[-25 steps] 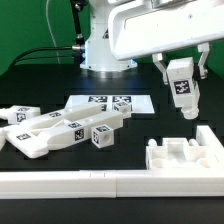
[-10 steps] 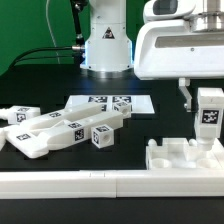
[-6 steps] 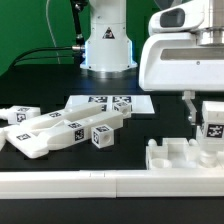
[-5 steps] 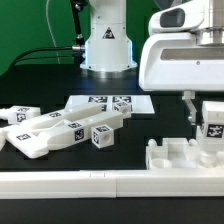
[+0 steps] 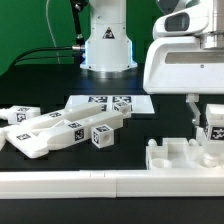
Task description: Assemble chair
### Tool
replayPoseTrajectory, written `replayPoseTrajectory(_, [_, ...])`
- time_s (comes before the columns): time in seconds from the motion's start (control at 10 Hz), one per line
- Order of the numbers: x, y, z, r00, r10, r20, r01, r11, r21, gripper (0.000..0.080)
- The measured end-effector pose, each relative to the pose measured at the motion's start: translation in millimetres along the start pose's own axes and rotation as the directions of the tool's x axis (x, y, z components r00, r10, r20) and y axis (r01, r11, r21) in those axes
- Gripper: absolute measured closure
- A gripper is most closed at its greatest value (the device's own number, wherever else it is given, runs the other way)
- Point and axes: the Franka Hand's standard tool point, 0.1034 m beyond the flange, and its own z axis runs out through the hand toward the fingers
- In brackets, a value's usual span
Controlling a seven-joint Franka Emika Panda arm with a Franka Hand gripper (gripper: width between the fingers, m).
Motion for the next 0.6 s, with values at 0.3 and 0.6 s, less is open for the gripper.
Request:
replayPoseTrajectory(0.3, [1.0,3.9,0.5,1.000,-0.008,0.000,0.008,1.000,-0.002,0.0517])
replayPoseTrajectory(0.6, [-3.2,4.0,5.5,1.000,-0.012,0.007,0.012,1.000,-0.006,0.0517])
